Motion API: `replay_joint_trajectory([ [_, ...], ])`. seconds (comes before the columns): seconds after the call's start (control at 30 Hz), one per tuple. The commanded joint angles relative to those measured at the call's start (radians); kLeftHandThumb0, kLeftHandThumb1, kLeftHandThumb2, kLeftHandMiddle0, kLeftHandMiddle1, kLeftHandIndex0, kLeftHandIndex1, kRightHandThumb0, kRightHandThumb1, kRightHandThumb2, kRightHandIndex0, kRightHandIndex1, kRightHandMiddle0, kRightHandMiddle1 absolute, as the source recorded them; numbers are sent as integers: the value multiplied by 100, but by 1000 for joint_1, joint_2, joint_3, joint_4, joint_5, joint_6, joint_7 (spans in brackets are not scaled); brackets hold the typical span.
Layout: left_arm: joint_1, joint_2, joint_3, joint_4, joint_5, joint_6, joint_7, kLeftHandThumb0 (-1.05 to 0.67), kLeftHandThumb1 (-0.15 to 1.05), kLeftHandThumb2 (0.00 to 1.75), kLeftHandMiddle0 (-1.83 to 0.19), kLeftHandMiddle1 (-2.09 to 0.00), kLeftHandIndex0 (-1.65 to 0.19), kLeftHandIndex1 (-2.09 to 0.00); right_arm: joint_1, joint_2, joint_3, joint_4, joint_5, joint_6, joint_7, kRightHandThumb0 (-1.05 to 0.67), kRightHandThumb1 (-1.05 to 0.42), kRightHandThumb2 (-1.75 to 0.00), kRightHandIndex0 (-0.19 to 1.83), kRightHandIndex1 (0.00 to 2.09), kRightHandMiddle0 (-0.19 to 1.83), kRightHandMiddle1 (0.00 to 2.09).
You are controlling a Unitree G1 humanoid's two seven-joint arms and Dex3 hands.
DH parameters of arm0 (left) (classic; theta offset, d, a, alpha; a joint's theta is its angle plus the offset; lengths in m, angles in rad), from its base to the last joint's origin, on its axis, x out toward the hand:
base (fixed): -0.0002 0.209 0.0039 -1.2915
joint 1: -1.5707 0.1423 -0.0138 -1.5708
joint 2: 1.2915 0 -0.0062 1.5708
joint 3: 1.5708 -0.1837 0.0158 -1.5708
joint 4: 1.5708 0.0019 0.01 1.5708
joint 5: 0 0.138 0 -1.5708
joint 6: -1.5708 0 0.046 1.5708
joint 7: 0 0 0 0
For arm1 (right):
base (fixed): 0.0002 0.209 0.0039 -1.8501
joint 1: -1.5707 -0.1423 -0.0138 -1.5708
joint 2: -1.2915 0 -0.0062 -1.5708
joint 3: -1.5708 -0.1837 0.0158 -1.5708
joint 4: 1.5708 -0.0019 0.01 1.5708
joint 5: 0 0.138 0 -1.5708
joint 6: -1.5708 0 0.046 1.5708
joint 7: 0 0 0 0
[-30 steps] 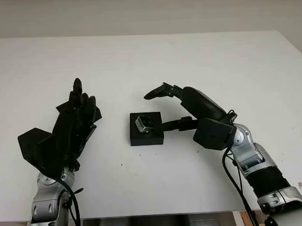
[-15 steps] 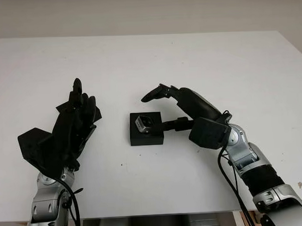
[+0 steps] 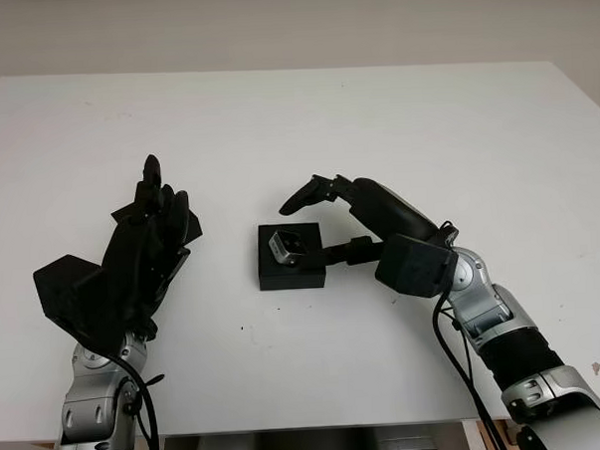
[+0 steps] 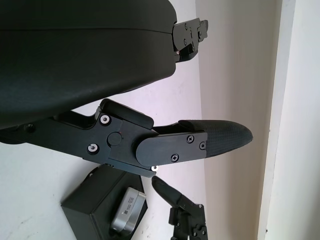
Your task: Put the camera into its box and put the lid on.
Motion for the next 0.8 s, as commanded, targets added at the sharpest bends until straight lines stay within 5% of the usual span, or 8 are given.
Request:
replay_joint_trajectory([
  [0.0, 2, 2, 2, -18, 2, -6, 3, -78, 105, 51, 19, 0, 19, 0, -1, 8, 5, 7, -4, -13, -10, -60, -84, -5, 8, 111, 38, 98],
  [0.77, -1, 5, 5, -23, -3, -9, 2, -75, 105, 51, 19, 0, 19, 0, -3, 3, 65, 108, -152, -162, -205, -47, -103, -7, 19, 129, 42, 134],
])
